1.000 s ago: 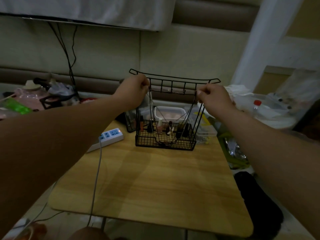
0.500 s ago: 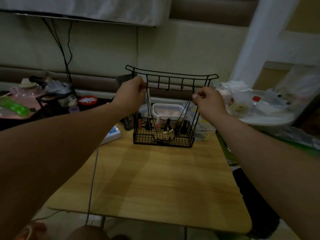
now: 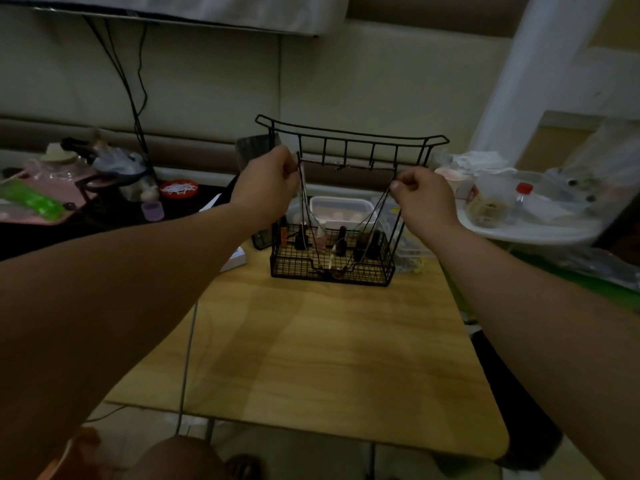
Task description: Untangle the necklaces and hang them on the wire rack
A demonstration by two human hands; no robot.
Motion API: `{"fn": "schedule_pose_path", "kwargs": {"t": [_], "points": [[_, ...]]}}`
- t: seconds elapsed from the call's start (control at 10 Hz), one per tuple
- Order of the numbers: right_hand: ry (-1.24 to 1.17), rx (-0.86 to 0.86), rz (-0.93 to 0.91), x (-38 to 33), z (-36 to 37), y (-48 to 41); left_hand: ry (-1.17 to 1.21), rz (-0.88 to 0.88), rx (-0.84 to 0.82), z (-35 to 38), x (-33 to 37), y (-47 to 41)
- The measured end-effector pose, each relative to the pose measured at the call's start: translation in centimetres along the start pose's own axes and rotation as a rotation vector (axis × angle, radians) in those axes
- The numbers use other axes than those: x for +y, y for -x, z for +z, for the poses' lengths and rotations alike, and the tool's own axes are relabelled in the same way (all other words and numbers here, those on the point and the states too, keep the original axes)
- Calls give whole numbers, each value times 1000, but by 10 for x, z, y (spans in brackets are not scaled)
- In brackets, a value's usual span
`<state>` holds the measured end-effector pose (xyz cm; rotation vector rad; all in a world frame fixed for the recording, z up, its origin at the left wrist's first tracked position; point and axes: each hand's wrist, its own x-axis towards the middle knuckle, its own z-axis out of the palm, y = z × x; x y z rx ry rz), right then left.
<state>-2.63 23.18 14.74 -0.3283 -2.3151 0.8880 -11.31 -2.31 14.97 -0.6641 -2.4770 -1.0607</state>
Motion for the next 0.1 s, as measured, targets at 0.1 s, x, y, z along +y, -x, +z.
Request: {"fn": "schedule_pose_path", "kwargs": {"t": [0.1], "points": [[-36,3,26,2,2,4,36,8,7,4,-5,3]]}}
